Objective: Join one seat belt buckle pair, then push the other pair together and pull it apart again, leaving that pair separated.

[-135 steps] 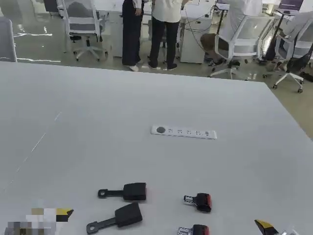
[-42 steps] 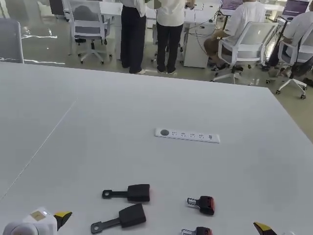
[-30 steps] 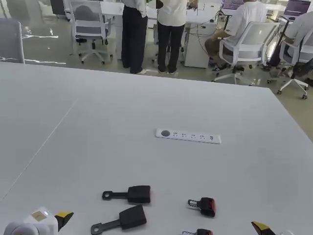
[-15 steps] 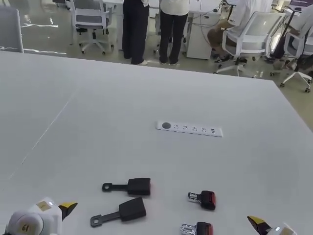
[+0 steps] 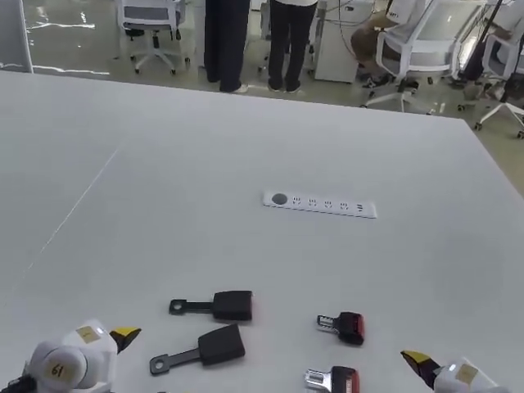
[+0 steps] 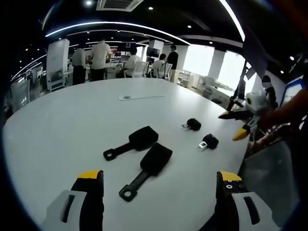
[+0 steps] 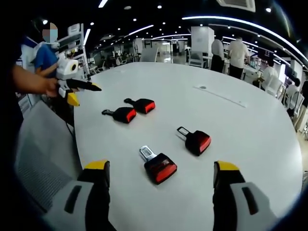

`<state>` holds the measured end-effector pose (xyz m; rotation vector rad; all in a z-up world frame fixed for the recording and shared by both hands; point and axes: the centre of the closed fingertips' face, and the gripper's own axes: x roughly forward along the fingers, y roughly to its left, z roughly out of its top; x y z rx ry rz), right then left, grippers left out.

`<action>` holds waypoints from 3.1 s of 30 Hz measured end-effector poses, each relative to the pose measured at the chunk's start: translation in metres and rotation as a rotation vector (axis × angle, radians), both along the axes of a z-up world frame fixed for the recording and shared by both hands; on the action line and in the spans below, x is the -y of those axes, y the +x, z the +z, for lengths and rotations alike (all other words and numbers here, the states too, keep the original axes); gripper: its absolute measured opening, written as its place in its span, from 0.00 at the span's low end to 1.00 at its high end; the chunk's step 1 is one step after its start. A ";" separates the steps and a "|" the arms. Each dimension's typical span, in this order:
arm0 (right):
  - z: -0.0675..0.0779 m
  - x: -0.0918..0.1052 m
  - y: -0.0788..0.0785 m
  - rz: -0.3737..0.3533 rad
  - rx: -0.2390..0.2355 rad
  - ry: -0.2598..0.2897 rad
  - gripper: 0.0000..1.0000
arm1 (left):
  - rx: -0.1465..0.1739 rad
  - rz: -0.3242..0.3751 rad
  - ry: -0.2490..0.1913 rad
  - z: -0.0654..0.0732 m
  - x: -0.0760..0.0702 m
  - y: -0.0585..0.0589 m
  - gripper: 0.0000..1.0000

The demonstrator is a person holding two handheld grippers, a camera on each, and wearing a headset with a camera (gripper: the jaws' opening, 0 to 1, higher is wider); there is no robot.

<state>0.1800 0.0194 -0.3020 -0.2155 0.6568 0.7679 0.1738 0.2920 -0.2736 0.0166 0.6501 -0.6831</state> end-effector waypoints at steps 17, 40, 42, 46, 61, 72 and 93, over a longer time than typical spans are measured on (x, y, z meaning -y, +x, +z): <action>-0.024 -0.013 0.009 0.130 -0.066 -0.045 0.85 | -0.025 -0.052 0.017 -0.018 0.010 0.020 0.96; -0.051 -0.018 0.012 0.312 -0.128 -0.135 0.73 | -0.055 -0.251 0.142 -0.061 0.036 0.040 0.79; -0.054 -0.020 0.011 0.333 -0.137 -0.143 0.70 | -0.057 -0.283 0.149 -0.065 0.041 0.040 0.78; -0.055 -0.023 0.009 0.357 -0.150 -0.135 0.65 | -0.052 -0.315 0.197 -0.074 0.044 0.046 0.70; -0.062 -0.021 0.006 0.403 -0.166 -0.161 0.54 | -0.032 -0.459 0.312 -0.098 0.043 0.052 0.44; -0.069 -0.021 0.004 0.441 -0.168 -0.200 0.43 | -0.008 -0.644 0.358 -0.098 0.048 0.051 0.34; -0.066 -0.024 0.012 0.516 -0.163 -0.239 0.35 | -0.019 -0.874 0.430 -0.097 0.049 0.048 0.33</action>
